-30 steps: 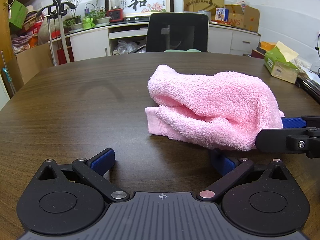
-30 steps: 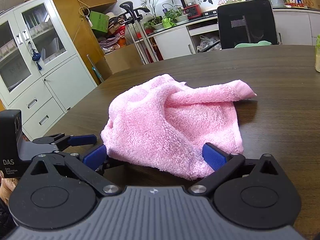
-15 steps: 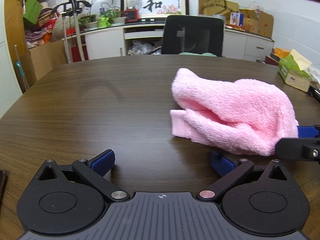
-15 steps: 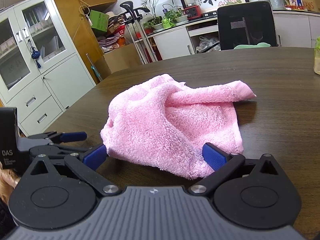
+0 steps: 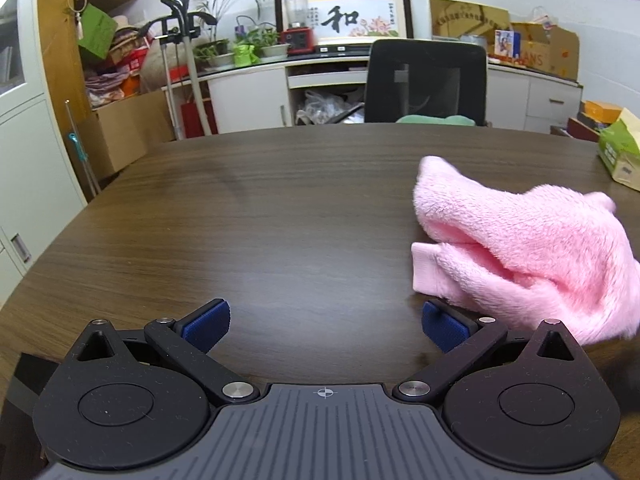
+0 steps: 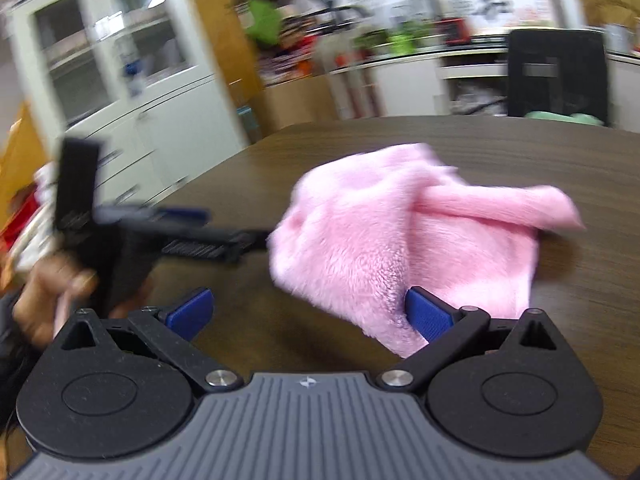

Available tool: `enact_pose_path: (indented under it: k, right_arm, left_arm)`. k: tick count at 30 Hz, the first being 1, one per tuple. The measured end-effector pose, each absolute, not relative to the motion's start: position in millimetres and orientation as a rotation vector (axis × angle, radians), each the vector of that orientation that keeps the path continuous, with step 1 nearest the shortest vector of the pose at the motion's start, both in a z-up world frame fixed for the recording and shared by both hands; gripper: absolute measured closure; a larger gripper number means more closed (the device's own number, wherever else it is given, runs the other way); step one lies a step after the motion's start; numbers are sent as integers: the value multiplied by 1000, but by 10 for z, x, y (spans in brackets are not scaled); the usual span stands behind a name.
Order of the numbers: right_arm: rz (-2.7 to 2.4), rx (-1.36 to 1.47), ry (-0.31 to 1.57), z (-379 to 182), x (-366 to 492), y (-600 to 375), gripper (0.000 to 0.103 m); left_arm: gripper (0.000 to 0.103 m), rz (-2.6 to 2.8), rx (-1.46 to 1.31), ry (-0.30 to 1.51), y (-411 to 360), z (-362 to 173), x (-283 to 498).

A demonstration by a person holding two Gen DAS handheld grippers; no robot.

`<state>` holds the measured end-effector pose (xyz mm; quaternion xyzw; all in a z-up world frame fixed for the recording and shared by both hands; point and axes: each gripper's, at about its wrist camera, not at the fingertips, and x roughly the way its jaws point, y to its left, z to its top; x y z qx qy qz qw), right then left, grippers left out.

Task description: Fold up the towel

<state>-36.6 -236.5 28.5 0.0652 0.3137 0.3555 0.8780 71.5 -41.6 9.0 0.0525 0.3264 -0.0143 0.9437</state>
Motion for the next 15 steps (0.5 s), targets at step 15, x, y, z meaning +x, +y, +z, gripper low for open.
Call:
enact_pose_path:
  k: [15]
  right_arm:
    - [553,193,624,583,-524,-2992,1]
  left_arm:
    - [0,-101,16,596,-208,284,582]
